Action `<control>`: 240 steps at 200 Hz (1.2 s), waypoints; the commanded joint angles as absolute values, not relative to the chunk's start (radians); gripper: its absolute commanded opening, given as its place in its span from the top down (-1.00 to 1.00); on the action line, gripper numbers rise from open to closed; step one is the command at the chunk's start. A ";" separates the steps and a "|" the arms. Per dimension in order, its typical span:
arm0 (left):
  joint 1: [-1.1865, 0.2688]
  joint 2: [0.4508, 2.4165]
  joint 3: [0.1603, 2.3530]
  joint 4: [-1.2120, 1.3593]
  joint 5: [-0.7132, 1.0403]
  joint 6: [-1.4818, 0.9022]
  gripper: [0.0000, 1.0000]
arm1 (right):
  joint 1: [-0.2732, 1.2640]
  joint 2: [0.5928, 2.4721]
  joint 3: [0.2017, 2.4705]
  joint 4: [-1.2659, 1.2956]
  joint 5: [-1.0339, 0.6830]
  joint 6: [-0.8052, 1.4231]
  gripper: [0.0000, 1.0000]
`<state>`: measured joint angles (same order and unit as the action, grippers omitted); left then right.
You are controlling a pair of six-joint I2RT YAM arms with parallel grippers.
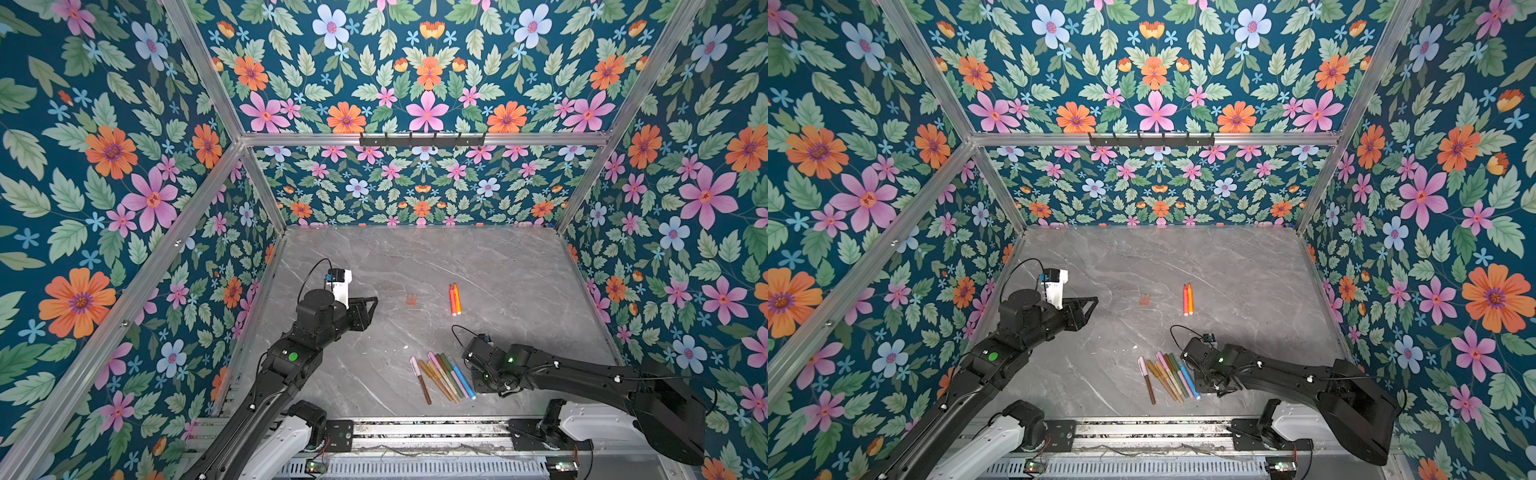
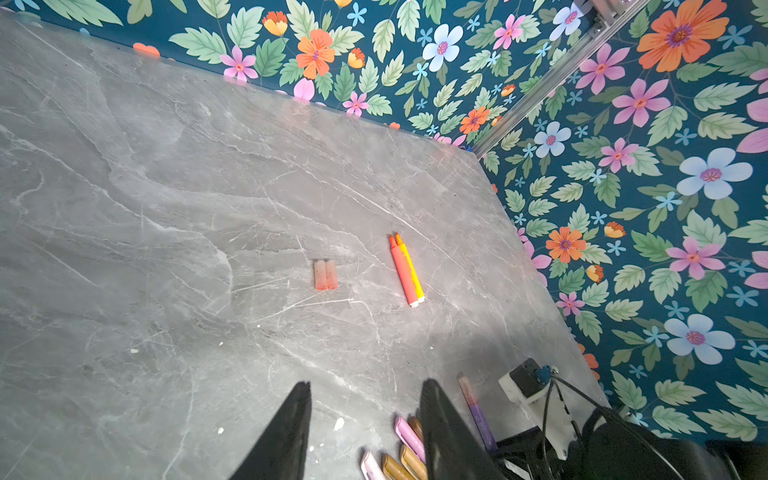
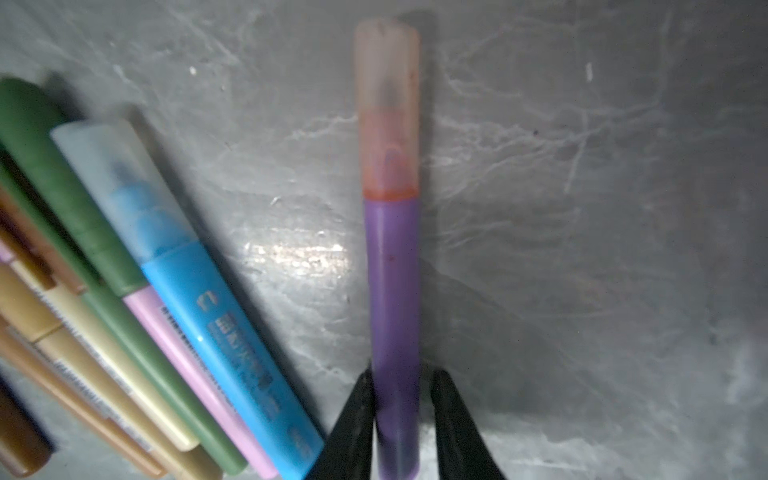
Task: Open the pen caps
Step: 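Close the right gripper around the purple marker's body, then lift the purple marker toward the left gripper while the left gripper approaches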
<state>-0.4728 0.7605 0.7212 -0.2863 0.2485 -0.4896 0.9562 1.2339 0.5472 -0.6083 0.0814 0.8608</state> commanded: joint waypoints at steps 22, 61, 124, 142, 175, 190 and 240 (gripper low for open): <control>-0.472 0.761 0.717 -0.274 0.251 -0.497 0.08 | 0.956 1.225 0.550 -0.615 0.083 0.871 0.65; -0.474 0.769 0.643 -0.112 0.409 -0.607 0.08 | 0.956 1.164 0.634 -0.678 0.089 0.826 0.74; -0.651 0.888 0.493 0.282 0.433 -0.821 -0.02 | 0.956 1.016 0.711 -0.505 -0.102 0.715 0.74; -0.718 0.946 0.499 0.330 0.407 -0.831 -0.02 | 0.956 1.023 0.731 -0.488 -0.135 0.707 0.74; -0.785 1.039 0.497 0.434 0.409 -0.873 -0.01 | 0.956 1.037 0.751 -0.462 -0.170 0.702 0.74; -0.802 1.068 0.504 0.454 0.411 -0.876 -0.01 | 0.957 1.035 0.757 -0.456 -0.177 0.702 0.75; -0.826 1.141 0.535 0.473 0.430 -0.882 0.03 | 0.957 1.016 0.749 -0.399 -0.233 0.694 0.76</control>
<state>-0.8188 1.1217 0.5232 0.4191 0.4171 -0.8703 0.9554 1.0264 0.7517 -0.4591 -0.1951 0.7105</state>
